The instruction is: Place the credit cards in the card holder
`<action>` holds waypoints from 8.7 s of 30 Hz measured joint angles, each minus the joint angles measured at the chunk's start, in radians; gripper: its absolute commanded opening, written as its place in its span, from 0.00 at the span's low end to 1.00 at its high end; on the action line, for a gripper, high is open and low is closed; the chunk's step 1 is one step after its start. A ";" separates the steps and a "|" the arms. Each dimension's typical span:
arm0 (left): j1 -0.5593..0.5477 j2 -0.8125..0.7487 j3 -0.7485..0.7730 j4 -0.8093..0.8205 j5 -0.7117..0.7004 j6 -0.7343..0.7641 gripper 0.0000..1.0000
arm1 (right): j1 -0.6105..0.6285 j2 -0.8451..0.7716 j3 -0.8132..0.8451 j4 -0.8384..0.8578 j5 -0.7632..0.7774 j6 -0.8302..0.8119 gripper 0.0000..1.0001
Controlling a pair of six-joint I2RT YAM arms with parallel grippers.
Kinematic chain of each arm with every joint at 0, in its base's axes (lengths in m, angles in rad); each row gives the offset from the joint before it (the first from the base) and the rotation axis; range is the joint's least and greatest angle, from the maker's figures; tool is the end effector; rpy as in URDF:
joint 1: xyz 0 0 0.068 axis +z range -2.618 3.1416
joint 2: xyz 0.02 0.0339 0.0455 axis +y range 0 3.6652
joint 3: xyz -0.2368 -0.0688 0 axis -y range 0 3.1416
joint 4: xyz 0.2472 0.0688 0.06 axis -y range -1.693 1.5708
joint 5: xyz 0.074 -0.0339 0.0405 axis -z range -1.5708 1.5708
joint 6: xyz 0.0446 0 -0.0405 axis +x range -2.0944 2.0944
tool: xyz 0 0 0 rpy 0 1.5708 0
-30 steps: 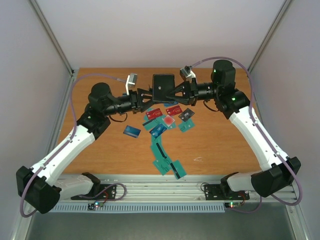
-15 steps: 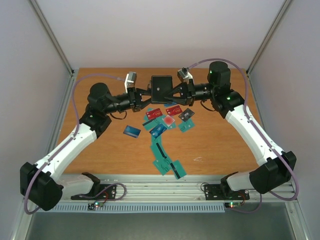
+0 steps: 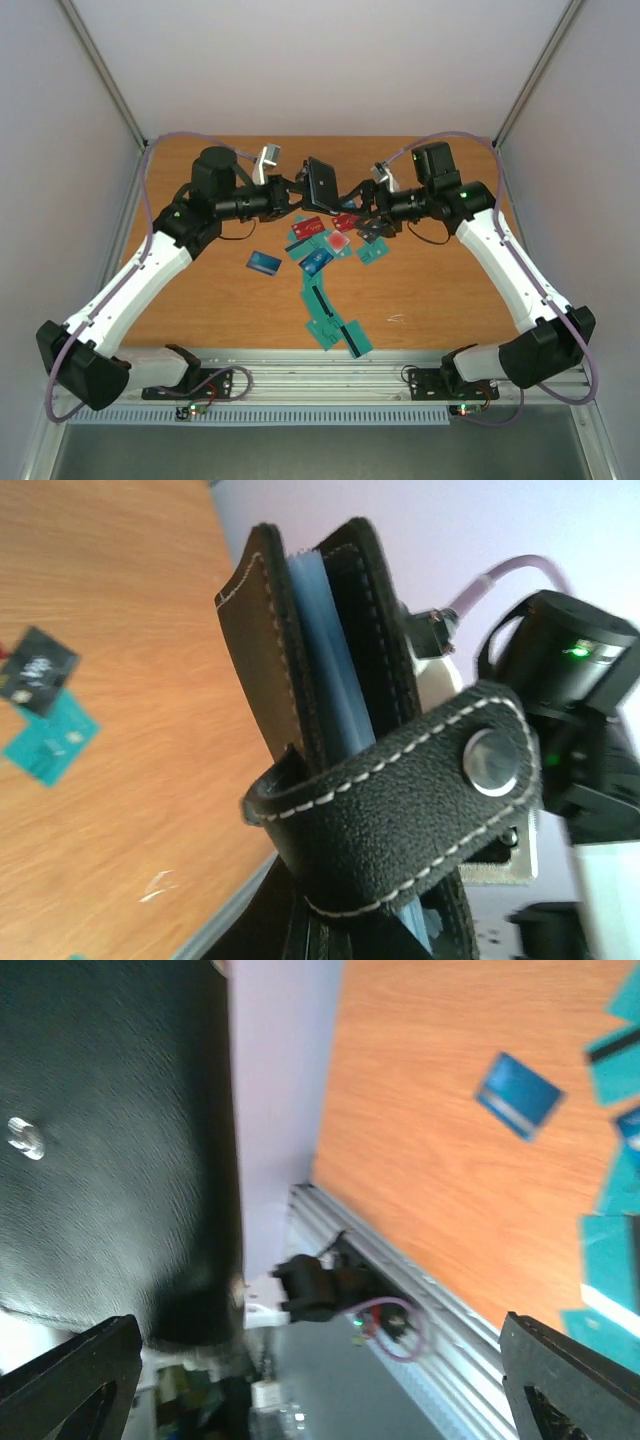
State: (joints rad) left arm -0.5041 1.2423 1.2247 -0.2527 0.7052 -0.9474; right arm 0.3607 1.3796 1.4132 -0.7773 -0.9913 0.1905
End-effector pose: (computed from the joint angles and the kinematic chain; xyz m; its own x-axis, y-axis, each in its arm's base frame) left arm 0.2451 -0.1682 0.3645 -0.8792 -0.2211 -0.4221 0.3442 0.3178 -0.8835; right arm 0.2605 0.1381 0.3476 -0.7677 -0.1788 -0.6154 -0.6356 0.3349 0.6956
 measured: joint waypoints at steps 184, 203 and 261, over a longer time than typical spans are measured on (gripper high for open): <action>-0.394 0.212 -0.307 -0.349 -0.243 0.472 0.22 | 0.103 -0.332 -0.714 -0.212 0.613 0.286 0.68; -0.438 0.603 -0.032 -0.338 -0.153 0.518 0.14 | 0.282 -0.564 -1.062 0.062 0.502 0.581 0.67; -0.454 0.707 -0.126 -0.174 0.008 0.509 0.14 | 0.409 -0.354 -1.126 0.436 0.470 0.661 0.23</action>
State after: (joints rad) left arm -0.9577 1.9491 1.0992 -0.4271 0.7136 -0.4381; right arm 0.7696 1.0252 0.2867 -0.3408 -0.5209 0.8516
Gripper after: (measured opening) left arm 0.138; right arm 0.253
